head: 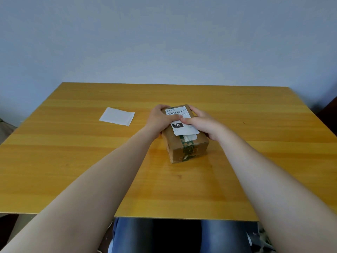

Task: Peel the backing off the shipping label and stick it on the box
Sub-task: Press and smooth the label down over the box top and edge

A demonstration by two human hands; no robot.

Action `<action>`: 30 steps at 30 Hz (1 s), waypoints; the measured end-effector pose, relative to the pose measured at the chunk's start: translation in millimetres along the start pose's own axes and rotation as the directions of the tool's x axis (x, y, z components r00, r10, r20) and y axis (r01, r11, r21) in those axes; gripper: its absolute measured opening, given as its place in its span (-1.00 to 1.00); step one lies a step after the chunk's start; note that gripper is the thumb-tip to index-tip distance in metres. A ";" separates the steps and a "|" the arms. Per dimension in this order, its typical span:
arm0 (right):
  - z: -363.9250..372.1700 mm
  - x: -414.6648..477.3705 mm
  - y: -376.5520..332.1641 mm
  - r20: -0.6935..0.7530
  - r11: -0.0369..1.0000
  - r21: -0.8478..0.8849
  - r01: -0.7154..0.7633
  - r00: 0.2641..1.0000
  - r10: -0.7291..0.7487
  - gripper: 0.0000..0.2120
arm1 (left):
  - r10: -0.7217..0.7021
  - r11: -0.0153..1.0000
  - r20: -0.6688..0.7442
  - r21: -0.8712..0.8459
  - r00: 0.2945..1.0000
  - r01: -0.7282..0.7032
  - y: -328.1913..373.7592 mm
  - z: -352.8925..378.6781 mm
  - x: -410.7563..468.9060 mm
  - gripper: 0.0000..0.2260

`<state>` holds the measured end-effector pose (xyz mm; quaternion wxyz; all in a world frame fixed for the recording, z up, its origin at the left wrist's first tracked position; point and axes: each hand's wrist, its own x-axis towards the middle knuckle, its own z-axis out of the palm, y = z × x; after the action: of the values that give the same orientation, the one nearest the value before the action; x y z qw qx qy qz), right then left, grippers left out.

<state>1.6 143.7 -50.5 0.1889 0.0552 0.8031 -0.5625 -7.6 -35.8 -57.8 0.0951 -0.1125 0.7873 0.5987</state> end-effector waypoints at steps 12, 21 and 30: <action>-5.5 9.4 -5.3 0.040 0.995 -0.090 -0.029 0.999 0.033 -0.28 | -0.077 0.997 -0.003 0.010 0.997 0.077 10.3 -2.0 -4.0 -0.39; -21.6 55.9 -19.7 0.040 0.994 -0.104 -0.029 0.999 0.033 -0.24 | -0.078 0.996 -0.054 0.030 0.996 0.079 23.0 2.8 40.5 -0.38; -38.8 85.2 -27.4 0.063 0.991 -0.130 0.024 0.998 -0.016 -0.40 | -0.060 0.969 -0.043 0.236 0.997 0.068 36.3 -4.0 66.8 -0.49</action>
<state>-94.6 159.1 -46.0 0.2110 0.0172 0.8325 -0.5120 -82.2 -34.4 -42.2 0.1132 -0.1361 0.8507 0.4950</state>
